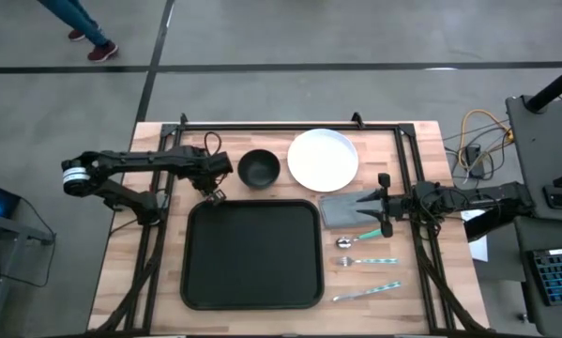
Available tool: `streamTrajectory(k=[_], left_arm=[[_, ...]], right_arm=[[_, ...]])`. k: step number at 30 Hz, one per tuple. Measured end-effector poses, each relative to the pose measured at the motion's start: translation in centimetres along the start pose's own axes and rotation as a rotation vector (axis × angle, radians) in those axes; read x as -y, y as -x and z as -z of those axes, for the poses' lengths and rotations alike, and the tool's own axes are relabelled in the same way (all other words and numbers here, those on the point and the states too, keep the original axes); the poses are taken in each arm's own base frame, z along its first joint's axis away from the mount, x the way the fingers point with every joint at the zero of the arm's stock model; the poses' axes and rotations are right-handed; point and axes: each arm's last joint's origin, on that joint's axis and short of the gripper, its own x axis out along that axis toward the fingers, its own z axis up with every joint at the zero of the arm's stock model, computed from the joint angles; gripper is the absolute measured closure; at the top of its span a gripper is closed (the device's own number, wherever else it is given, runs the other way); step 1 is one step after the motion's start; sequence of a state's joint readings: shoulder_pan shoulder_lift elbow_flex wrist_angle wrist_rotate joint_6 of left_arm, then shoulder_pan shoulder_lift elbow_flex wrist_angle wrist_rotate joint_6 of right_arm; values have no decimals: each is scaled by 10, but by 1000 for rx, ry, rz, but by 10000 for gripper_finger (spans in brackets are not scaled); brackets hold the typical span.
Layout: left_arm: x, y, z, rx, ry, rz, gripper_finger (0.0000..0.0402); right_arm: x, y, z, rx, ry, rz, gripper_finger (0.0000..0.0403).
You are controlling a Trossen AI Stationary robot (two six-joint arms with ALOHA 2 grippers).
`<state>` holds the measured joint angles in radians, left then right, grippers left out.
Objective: Set up tray
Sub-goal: Put the orange cup on the top left of the black tray
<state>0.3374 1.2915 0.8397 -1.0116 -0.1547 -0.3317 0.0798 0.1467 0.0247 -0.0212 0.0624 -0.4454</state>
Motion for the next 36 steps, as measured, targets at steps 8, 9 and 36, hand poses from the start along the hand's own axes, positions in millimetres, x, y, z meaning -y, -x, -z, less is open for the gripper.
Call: streamTrajectory(k=[8,9,36], left_arm=[[2,-1,2,-21,-10,41,400],[2,-1,2,-22,-10,41,400],[33,83,-12,86,-152,190,401]], right_arm=[[0,0,0,0,0,0,280],[0,0,0,0,0,0,280],[0,0,0,0,0,0,280]])
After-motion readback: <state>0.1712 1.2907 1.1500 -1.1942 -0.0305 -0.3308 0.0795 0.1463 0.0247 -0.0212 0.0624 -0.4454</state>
